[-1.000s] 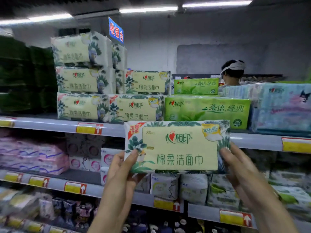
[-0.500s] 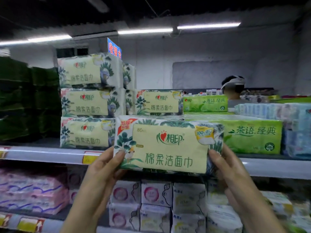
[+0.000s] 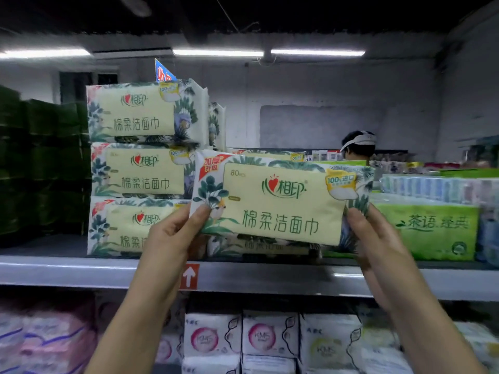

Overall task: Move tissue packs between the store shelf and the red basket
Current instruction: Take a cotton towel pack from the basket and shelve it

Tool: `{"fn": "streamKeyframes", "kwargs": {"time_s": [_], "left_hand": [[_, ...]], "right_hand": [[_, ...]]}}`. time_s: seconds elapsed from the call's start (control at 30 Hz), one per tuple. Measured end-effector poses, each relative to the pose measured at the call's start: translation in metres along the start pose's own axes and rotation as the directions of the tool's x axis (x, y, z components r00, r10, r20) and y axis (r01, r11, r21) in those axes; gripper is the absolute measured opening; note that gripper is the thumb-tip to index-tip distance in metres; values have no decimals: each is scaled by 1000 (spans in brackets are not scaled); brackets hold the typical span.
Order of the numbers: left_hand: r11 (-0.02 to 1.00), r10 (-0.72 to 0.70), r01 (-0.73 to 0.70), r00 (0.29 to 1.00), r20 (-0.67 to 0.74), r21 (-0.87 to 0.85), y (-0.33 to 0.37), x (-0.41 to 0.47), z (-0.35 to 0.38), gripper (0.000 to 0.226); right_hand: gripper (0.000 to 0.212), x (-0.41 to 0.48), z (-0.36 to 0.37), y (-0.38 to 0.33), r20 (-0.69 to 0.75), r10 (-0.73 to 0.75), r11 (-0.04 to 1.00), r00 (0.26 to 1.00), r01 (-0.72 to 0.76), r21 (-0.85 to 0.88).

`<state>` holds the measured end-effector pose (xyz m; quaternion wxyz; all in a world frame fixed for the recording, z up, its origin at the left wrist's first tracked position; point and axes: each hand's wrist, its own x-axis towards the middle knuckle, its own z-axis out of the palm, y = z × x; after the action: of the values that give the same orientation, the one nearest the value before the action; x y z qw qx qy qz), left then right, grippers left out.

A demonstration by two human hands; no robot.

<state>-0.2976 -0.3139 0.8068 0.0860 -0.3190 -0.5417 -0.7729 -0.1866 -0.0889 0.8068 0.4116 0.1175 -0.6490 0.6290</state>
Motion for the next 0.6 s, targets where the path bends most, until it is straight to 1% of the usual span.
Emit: {"fn": "streamKeyframes", "kwargs": {"time_s": [0.07,0.1,0.13,0.27,0.33,0.37,0.4,0.47,0.53,0.6], "left_hand": [[997,23,-25,999,26,75,3,11,4,38],[994,34,-37,999,38,103,4,16,6,38],[990,44,-50,998,48,131,5,21,7,37],[961,75,-93,994,78,259,12,44,2,37],[948,95,-118,991,92,296,15,54,-1,33],[938,106,-132,989,100,320,15,59,-3,31],[930,113,-141,988,103,340,15,63,-3,31],[914,116,-147,988,102,378,14,71,-2,34],[888,112,-148,988,107,435,12,78,-2,42],[855,112,-148,988,102,498,10,84,0,47]], "right_hand": [[27,13,-4,-4,-31,-12,1000,999,12,16],[24,19,-4,-7,-41,-12,1000,999,13,14],[27,26,-6,-8,-31,-29,1000,999,29,3],[46,44,-4,-14,58,-55,998,997,57,-34],[73,54,-2,-15,80,-38,995,996,45,-93],[81,60,-3,-15,83,-32,992,996,42,-123],[75,66,-3,-17,96,-29,989,995,42,-141],[50,76,-5,-18,120,-13,982,993,35,-184],[30,84,-6,-19,138,-2,967,990,37,-252],[21,91,-8,-18,163,2,950,987,49,-308]]}}
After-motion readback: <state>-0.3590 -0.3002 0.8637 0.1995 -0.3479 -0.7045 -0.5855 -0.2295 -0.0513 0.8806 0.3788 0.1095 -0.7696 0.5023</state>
